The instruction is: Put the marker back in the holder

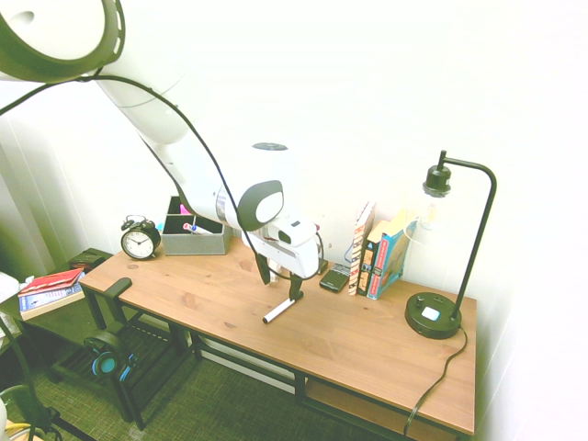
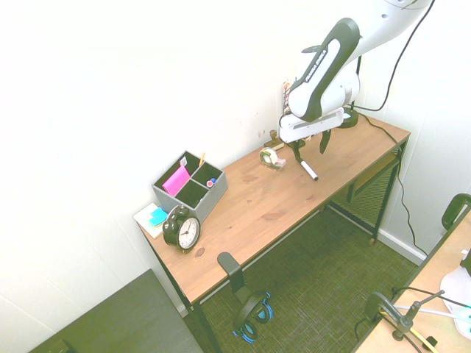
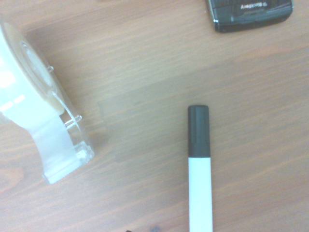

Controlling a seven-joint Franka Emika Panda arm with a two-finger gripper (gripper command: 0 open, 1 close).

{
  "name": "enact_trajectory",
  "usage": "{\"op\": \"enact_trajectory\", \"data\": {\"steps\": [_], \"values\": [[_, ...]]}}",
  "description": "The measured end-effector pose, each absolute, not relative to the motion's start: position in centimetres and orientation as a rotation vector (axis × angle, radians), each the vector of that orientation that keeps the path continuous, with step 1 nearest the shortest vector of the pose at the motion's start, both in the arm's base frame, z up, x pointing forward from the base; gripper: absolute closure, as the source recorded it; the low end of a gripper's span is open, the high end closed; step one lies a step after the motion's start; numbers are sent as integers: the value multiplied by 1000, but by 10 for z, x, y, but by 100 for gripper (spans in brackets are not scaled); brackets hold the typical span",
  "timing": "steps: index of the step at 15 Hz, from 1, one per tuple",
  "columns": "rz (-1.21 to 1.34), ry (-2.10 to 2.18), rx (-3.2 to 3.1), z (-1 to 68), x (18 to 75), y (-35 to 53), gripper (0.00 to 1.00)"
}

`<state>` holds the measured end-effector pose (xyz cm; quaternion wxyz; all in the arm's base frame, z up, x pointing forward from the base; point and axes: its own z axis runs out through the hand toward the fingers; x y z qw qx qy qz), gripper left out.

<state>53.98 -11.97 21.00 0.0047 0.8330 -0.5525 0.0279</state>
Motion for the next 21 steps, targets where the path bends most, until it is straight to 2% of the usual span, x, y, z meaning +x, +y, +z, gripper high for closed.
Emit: {"op": "enact_trajectory", "data": {"steps": [1,2,7,21], "values": [[80,-1732,2609,204,540,-121,0],[78,-1735,2610,198,539,-122,100],[65,-1715,2627,173,538,-127,100],[64,-1708,2637,159,556,-120,100]]}}
